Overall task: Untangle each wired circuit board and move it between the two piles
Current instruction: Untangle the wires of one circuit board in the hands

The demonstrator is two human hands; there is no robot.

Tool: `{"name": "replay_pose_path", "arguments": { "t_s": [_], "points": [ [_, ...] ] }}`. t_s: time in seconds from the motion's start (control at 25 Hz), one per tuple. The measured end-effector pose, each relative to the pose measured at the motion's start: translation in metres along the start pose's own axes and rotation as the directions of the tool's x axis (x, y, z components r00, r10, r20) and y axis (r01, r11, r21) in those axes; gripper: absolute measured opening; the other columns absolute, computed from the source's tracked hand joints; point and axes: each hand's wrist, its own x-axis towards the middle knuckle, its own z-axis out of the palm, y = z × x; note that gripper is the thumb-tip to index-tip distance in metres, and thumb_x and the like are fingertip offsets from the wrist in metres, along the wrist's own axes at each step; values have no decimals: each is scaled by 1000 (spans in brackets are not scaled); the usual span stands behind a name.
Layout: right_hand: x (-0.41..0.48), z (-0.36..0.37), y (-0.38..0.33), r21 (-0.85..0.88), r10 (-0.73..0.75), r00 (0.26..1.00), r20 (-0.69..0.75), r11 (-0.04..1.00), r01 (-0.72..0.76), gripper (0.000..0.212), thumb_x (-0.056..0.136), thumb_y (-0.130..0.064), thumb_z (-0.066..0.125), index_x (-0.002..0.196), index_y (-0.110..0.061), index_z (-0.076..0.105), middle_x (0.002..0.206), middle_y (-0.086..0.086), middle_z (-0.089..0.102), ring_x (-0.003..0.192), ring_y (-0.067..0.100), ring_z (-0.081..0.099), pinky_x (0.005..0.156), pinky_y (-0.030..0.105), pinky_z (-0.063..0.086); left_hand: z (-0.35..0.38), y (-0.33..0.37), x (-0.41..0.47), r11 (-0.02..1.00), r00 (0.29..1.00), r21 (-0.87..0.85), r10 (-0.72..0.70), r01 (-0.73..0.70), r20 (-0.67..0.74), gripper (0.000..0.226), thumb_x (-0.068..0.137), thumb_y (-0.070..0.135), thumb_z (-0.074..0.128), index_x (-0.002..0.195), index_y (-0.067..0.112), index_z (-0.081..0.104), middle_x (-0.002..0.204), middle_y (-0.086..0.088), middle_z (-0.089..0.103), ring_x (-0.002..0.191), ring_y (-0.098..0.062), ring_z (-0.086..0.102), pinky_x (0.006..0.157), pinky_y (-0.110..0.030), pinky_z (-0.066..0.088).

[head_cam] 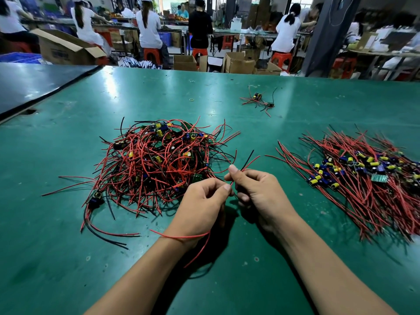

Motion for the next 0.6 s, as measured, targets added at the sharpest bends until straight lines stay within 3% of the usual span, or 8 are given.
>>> {"name": "replay_pose_path", "arguments": {
  "t_s": [0.16, 0.28, 0.48, 0.6],
  "points": [
    [5, -5, -5, 36, -51, 985, -167, 998, 58, 31, 89, -37, 71, 73, -11, 72, 49, -4, 36, 35, 7, 27, 36, 14, 19, 3, 1, -3, 979, 996, 183, 89, -91, 22, 19, 95, 17, 61, 78, 8, 64, 48, 10, 50, 45, -7, 45, 50, -25, 36],
    [9, -8, -8, 151, 8, 974, -226, 988, 27, 41, 98, -36, 61, 72, -5, 64, 50, -5, 39, 32, 4, 26, 32, 15, 20, 6, 3, -6, 962, 990, 234, 133, -140, 44, 17, 93, 17, 63, 79, 8, 64, 47, 11, 48, 46, -6, 45, 51, -24, 39],
    [6, -12, -19, 452, 312, 950, 11, 846, -283, 43, 92, -33, 63, 56, -11, 54, 49, -4, 35, 25, 2, 21, 26, 16, 15, 9, 5, -10, 951, 982, 247, 179, -188, 55, 15, 91, 11, 65, 78, 5, 65, 54, 6, 51, 51, -12, 46, 54, -29, 40],
    [4, -5, -16, 374, 262, 965, -2, 895, -242, 42, 95, -36, 62, 63, -9, 56, 49, -4, 36, 26, 2, 23, 27, 15, 17, 8, 3, -10, 967, 985, 188, 168, -170, 27, 14, 92, 10, 63, 78, 10, 67, 51, 8, 51, 48, -12, 45, 52, -29, 39]
  ]
}}
